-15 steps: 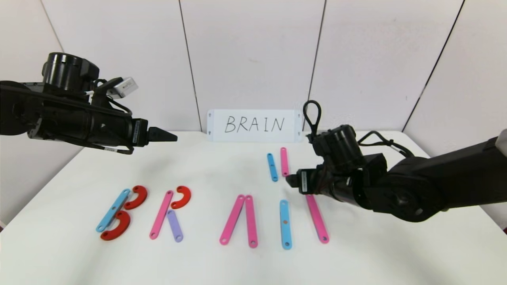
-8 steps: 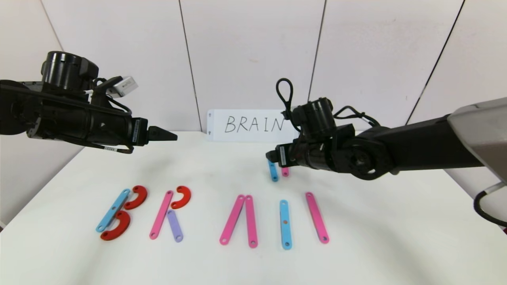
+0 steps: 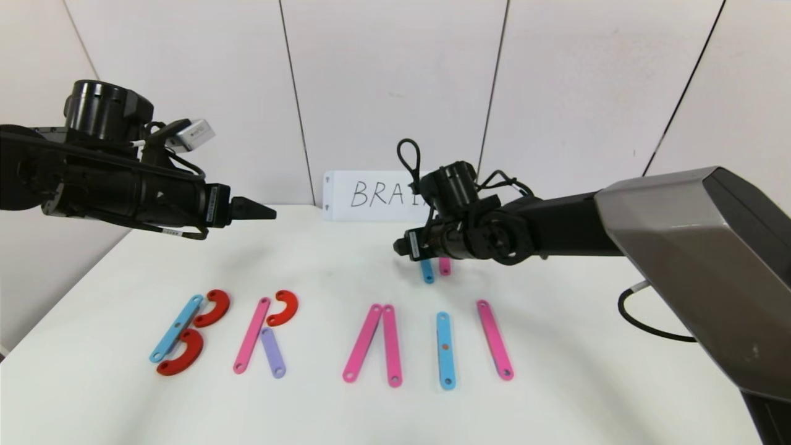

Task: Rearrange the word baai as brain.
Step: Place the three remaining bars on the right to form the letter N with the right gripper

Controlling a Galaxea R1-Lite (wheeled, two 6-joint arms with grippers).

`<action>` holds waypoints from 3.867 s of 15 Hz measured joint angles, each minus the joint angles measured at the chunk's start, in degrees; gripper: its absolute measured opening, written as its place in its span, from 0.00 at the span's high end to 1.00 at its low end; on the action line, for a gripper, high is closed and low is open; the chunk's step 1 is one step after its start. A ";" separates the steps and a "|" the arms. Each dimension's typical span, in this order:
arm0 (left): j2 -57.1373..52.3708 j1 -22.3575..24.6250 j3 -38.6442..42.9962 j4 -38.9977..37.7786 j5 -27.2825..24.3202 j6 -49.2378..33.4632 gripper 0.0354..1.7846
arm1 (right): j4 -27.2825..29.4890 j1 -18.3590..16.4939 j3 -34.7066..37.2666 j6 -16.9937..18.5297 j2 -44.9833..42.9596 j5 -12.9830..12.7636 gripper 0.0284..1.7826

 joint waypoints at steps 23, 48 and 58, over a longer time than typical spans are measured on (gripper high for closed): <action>0.20 0.00 0.13 0.00 -0.02 0.06 0.03 | 2.18 0.50 -6.17 -1.16 8.02 -0.13 0.02; 0.11 0.02 -0.04 -0.02 -0.02 0.02 0.03 | 2.49 0.28 -3.89 -1.27 3.13 1.10 0.86; -0.11 0.11 0.00 0.00 -0.09 0.02 0.03 | 1.24 -6.61 22.74 -10.34 -20.54 16.77 0.86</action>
